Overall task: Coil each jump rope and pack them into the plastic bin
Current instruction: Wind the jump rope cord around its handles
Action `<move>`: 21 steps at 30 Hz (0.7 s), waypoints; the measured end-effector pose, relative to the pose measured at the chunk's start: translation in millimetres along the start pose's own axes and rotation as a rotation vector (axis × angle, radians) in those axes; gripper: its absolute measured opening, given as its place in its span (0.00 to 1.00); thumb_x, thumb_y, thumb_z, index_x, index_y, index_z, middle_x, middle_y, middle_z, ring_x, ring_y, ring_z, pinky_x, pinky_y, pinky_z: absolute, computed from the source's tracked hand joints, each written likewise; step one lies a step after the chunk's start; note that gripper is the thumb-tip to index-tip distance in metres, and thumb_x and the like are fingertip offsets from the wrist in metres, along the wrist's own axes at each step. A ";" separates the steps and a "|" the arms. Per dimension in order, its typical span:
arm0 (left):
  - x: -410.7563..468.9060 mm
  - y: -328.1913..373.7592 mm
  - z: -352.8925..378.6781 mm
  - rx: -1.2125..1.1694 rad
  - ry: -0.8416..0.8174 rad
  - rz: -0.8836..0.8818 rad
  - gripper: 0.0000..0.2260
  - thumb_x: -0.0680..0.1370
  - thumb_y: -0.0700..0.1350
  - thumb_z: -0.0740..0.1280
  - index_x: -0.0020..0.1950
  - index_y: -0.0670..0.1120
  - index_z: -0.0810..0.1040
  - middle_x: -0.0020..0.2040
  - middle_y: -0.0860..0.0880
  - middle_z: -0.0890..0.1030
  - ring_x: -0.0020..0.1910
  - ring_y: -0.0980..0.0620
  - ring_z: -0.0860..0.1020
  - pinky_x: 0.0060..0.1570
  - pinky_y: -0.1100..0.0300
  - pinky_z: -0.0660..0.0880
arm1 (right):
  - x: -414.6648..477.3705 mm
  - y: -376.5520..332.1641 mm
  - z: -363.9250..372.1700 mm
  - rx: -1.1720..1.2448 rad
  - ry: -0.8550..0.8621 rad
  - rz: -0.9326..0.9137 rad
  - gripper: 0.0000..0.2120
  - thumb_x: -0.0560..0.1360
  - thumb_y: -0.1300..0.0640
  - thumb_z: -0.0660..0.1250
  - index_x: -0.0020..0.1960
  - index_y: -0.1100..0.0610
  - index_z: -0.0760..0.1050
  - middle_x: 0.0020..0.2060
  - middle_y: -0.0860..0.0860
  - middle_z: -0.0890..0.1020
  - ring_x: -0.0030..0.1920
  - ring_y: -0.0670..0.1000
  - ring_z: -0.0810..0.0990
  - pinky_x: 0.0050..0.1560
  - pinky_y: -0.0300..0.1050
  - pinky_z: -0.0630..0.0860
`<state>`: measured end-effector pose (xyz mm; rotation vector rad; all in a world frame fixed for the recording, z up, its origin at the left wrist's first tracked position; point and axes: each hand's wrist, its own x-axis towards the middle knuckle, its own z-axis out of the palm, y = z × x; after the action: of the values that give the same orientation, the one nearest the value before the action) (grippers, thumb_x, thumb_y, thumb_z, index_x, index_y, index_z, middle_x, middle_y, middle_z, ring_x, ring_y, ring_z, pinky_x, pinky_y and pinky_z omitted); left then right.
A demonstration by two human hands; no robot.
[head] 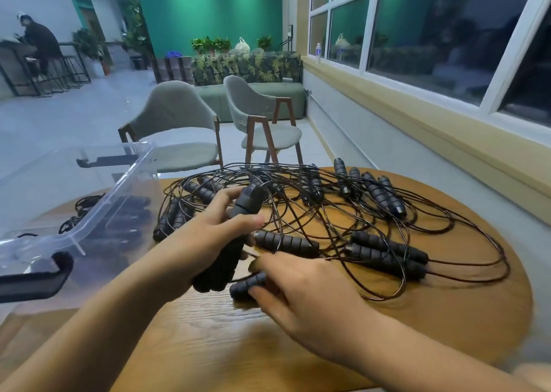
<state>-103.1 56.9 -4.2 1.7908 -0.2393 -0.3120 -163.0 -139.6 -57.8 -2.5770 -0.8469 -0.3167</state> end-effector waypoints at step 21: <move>-48.1 52.0 10.3 0.387 -0.157 0.267 0.33 0.71 0.59 0.74 0.71 0.73 0.64 0.57 0.66 0.80 0.48 0.63 0.84 0.44 0.65 0.80 | 1.1 3.8 -70.1 1.566 0.018 0.353 0.26 0.85 0.36 0.54 0.77 0.48 0.69 0.70 0.50 0.83 0.72 0.51 0.79 0.75 0.54 0.71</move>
<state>-151.6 50.8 48.0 2.0856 -0.6816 -0.2247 -165.8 -173.1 4.0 -1.1661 -0.3054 0.3393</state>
